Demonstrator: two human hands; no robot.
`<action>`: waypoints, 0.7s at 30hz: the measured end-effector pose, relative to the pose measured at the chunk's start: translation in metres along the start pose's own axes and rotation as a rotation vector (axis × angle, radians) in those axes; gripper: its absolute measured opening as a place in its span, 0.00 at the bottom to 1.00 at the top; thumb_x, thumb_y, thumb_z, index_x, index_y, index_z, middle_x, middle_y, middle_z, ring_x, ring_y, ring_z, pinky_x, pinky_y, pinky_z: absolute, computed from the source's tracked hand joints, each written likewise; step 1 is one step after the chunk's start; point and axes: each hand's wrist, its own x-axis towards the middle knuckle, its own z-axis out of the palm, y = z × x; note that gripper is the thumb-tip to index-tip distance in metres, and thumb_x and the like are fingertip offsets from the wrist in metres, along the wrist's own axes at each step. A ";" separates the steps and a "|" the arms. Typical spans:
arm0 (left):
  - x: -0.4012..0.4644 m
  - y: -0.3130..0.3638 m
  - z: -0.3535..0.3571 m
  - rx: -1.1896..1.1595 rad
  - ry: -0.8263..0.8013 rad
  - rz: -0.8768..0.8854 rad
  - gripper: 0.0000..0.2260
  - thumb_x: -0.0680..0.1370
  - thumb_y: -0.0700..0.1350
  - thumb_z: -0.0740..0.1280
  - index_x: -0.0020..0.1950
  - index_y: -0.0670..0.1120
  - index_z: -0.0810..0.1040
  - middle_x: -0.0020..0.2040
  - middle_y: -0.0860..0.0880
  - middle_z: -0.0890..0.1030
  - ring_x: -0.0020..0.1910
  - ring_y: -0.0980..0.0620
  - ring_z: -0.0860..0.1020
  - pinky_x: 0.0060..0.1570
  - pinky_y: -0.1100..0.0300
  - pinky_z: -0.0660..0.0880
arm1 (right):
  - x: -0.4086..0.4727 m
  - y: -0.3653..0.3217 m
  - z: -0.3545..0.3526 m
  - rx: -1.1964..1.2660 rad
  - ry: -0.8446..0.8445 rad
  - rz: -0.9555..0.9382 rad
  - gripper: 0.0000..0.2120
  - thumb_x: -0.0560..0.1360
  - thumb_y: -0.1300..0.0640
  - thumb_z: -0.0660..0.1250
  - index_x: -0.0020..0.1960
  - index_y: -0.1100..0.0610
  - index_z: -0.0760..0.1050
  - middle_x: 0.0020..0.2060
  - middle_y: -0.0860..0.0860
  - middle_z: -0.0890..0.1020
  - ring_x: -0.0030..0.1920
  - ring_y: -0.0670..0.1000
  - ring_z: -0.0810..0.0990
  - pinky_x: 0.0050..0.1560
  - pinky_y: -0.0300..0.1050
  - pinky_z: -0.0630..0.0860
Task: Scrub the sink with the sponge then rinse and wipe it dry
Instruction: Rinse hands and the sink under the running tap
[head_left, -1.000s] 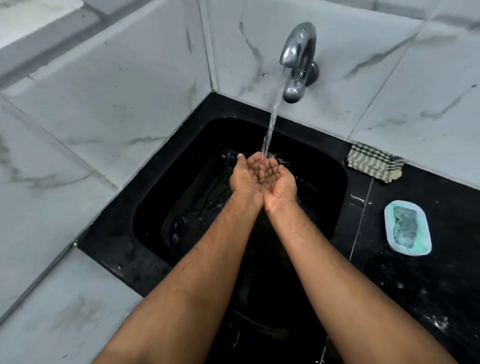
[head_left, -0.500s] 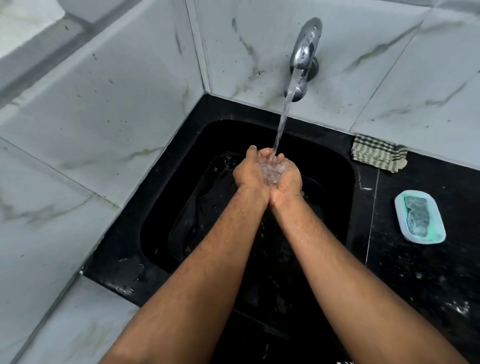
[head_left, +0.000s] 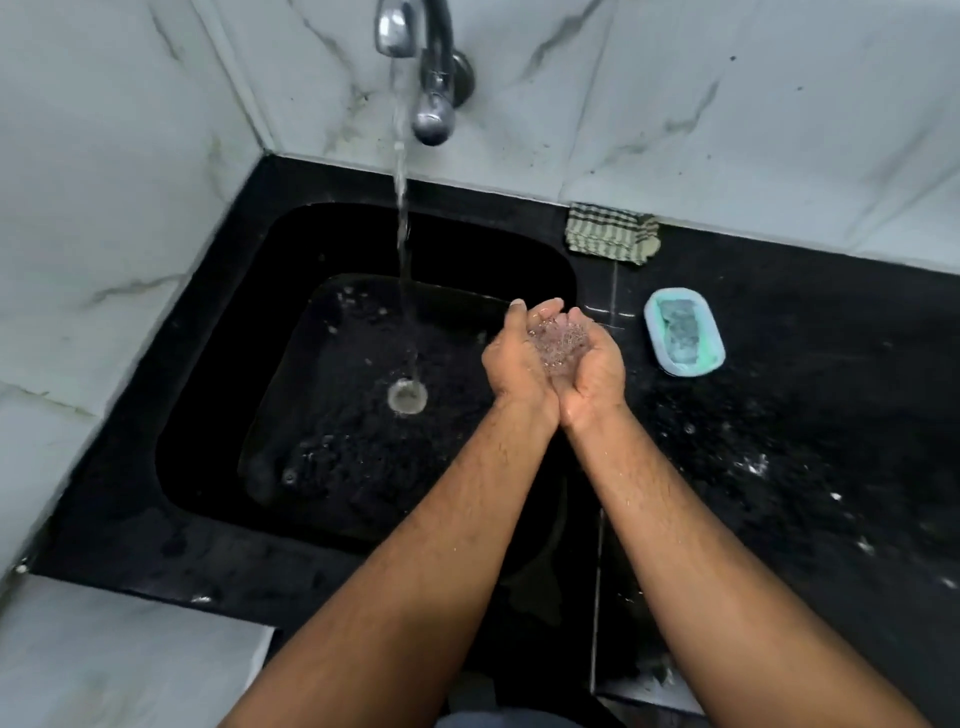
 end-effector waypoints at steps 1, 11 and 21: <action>-0.003 -0.012 0.003 -0.004 -0.015 -0.029 0.19 0.81 0.49 0.65 0.51 0.33 0.84 0.43 0.38 0.85 0.41 0.43 0.84 0.50 0.47 0.83 | -0.005 -0.009 -0.008 -0.019 0.029 -0.035 0.06 0.78 0.58 0.64 0.47 0.61 0.77 0.42 0.56 0.82 0.44 0.55 0.83 0.46 0.50 0.83; -0.051 -0.070 -0.036 0.038 -0.004 -0.096 0.20 0.81 0.52 0.63 0.47 0.37 0.85 0.43 0.40 0.85 0.42 0.46 0.85 0.50 0.52 0.81 | -0.064 -0.010 -0.064 -0.133 0.275 -0.170 0.11 0.78 0.60 0.62 0.39 0.58 0.78 0.34 0.53 0.83 0.35 0.50 0.83 0.36 0.41 0.81; -0.095 -0.029 -0.120 0.055 0.132 -0.059 0.21 0.83 0.52 0.60 0.51 0.36 0.84 0.47 0.39 0.85 0.43 0.46 0.84 0.49 0.54 0.82 | -0.121 0.073 -0.057 -0.096 0.326 -0.043 0.13 0.81 0.59 0.60 0.41 0.62 0.78 0.33 0.54 0.82 0.30 0.48 0.83 0.30 0.39 0.80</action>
